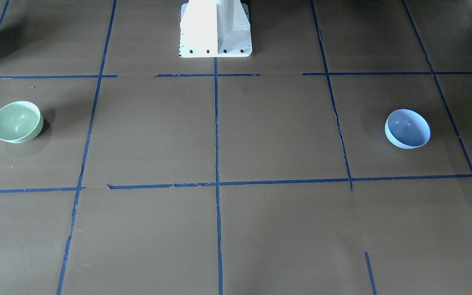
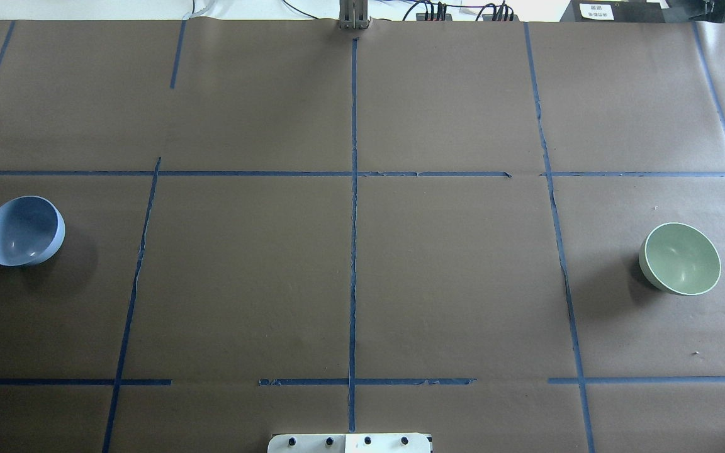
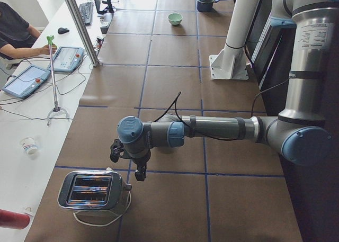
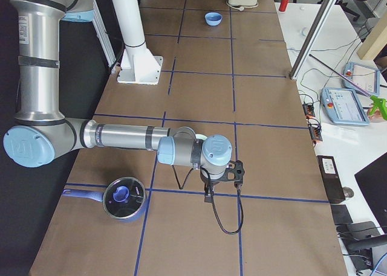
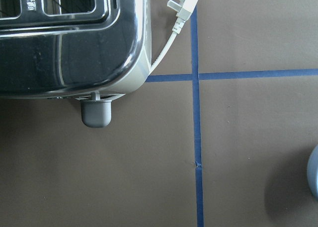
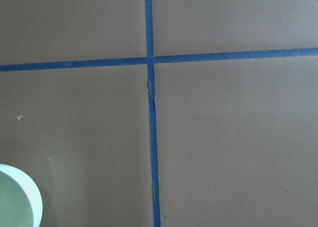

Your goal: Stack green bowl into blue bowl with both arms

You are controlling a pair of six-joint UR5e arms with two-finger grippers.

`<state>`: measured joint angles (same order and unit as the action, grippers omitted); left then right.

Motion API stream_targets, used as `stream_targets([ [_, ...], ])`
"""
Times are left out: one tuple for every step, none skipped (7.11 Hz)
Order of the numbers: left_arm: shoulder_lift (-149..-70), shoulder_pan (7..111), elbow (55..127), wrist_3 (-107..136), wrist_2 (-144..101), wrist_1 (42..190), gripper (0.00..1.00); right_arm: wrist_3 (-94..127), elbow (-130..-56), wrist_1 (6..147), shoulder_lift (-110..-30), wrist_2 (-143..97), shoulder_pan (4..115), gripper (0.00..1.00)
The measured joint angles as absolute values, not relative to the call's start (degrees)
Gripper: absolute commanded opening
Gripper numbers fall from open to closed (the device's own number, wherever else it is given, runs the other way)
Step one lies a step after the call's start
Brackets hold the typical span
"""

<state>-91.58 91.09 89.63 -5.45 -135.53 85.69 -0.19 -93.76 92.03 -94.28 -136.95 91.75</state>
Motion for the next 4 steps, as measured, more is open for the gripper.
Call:
stream_targets([
  [-91.58,91.1,89.62,-5.45,-135.57,85.69,1.0,-0.05,-93.74,91.35,-94.26,-136.94,91.89,1.0],
  [-91.58,91.09,89.62,-5.45,-135.65,85.69,1.0,0.18,-93.67,90.16,-94.37,-136.94,91.96,1.0],
  [-91.58,91.09,89.61,-5.45,-135.68,85.72,1.0,0.29,-93.63,89.53,-94.52,-136.95,91.99,1.0],
  [-91.58,91.09,89.6,-5.45,-135.7,85.75,1.0,0.33,-93.62,89.3,-94.6,-136.99,92.02,1.0],
])
